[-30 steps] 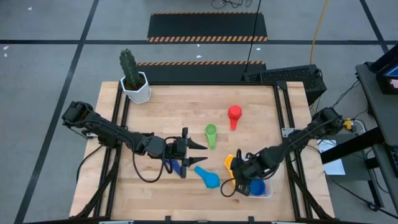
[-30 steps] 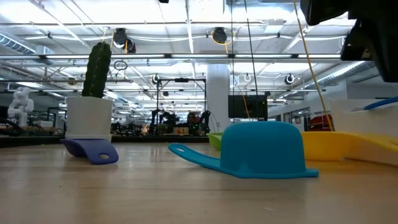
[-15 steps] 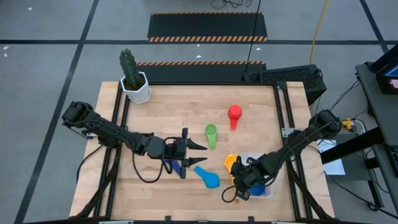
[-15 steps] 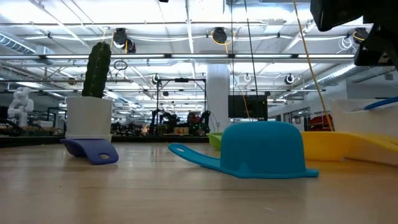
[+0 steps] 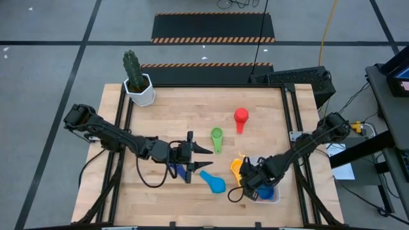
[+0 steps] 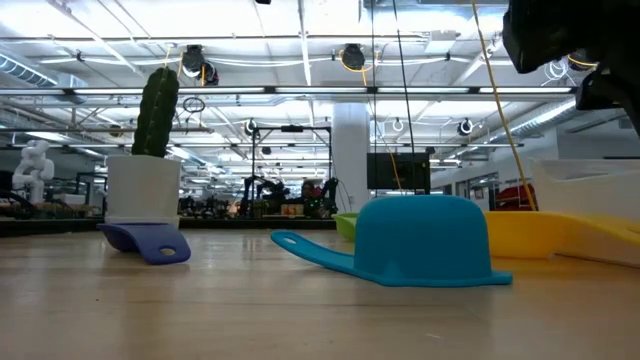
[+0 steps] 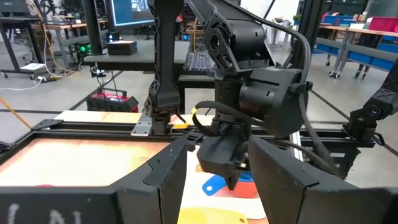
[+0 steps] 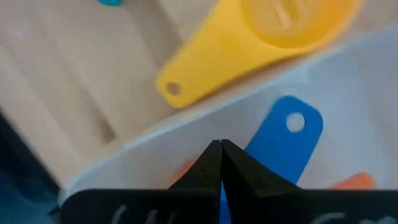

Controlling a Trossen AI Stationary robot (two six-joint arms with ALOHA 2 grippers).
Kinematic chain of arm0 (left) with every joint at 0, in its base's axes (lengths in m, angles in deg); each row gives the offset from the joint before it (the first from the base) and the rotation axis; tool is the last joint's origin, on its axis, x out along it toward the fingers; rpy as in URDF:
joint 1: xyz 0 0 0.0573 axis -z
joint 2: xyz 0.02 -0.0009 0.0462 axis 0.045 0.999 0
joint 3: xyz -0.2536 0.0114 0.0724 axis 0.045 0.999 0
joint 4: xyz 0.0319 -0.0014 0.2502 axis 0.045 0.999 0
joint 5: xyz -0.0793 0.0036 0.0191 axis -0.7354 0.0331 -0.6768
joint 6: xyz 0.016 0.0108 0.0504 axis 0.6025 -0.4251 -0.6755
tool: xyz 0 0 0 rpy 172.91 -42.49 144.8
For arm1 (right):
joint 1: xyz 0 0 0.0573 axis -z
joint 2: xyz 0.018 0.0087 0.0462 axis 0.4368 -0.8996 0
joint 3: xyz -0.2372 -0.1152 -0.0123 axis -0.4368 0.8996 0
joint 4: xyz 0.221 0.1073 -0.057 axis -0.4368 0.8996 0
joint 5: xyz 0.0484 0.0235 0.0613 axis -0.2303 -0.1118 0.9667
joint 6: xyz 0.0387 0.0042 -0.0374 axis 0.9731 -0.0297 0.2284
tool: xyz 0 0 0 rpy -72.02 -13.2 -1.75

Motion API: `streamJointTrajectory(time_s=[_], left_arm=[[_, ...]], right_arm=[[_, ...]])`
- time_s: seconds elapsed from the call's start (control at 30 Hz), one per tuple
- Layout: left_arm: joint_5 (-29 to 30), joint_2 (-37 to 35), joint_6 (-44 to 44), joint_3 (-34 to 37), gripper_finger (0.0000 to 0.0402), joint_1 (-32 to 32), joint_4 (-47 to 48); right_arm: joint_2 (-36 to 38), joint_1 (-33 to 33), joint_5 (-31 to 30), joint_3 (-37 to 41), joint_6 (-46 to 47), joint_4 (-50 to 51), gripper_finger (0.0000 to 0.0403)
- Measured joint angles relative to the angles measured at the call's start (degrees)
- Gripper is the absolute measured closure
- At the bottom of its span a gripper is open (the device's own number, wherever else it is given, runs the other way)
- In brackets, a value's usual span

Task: Nest measuring cups in basket
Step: Stack the blue measuring cup on top of the orange measuring cup into the white bin

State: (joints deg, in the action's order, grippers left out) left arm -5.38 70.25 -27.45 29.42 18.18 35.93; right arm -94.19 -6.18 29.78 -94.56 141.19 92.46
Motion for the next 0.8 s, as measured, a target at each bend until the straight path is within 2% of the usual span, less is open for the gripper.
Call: streamJointTrajectory(time_s=[0.33,0.8], left_arm=[[0.0,0.0,0.0,0.0,0.0229,0.0,0.1],[0.0,0.0,0.0,0.0,0.0229,0.0,0.1]], right_arm=[[0.0,1.0,0.4,0.0,0.2,6.1,0.0403],[0.0,1.0,5.1,0.1,2.9,13.7,0.0403]])
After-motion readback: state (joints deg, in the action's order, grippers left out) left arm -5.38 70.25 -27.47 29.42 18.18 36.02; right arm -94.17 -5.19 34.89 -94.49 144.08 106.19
